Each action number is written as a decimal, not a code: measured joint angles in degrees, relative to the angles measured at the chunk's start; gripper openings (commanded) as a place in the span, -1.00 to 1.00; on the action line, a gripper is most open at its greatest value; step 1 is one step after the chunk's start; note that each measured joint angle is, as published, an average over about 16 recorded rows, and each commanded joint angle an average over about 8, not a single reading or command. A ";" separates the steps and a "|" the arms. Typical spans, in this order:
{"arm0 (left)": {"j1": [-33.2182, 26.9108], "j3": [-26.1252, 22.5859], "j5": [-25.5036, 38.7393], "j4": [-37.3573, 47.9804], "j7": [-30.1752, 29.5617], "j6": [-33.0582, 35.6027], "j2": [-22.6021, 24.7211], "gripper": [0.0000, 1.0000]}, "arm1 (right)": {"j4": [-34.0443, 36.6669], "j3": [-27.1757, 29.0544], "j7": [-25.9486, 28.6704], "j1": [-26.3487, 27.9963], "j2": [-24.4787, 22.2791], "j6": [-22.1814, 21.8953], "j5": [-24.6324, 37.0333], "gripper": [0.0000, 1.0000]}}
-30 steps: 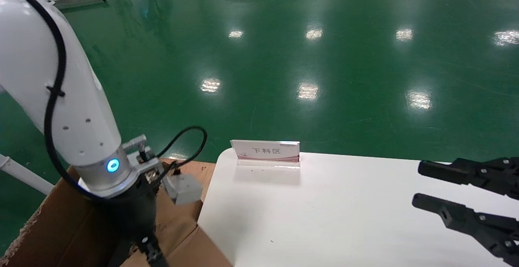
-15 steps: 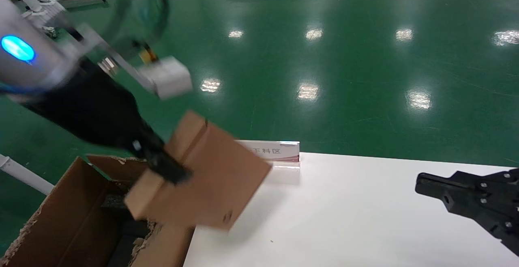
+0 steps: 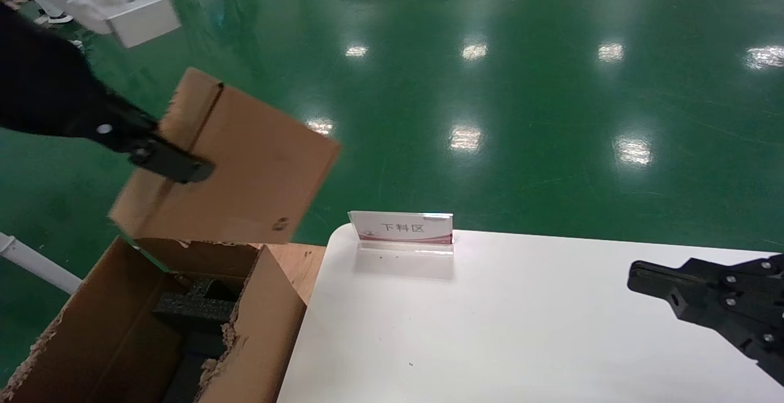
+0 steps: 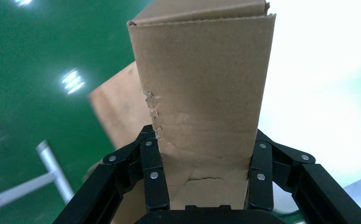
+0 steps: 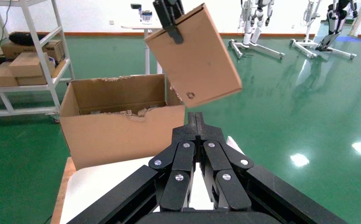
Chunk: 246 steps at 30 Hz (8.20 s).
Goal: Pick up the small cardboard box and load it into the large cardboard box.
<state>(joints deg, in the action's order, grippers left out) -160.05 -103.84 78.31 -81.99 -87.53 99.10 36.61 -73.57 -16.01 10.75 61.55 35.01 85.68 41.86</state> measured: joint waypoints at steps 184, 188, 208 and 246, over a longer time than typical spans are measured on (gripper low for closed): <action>38.59 -47.51 -17.12 48.32 10.46 -19.19 7.82 1.00 | 0.00 0.00 0.00 0.00 0.00 0.00 0.00 1.00; 38.76 -47.48 -17.18 48.46 10.45 -19.15 7.90 1.00 | 0.01 0.00 0.00 -0.01 0.00 -0.01 0.00 1.00; 38.77 -47.40 -17.23 48.45 10.58 -19.10 7.95 1.00 | 0.01 0.00 0.00 -0.01 0.00 -0.01 -0.01 1.00; 19.38 -29.40 -27.56 37.02 55.48 -15.31 -12.98 1.00 | 0.01 0.00 0.00 -0.01 -0.01 -0.02 -0.01 1.00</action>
<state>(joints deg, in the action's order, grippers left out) -140.67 -133.24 50.75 -44.97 -32.05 83.79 23.63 -73.55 -16.01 10.75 61.54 35.00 85.67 41.85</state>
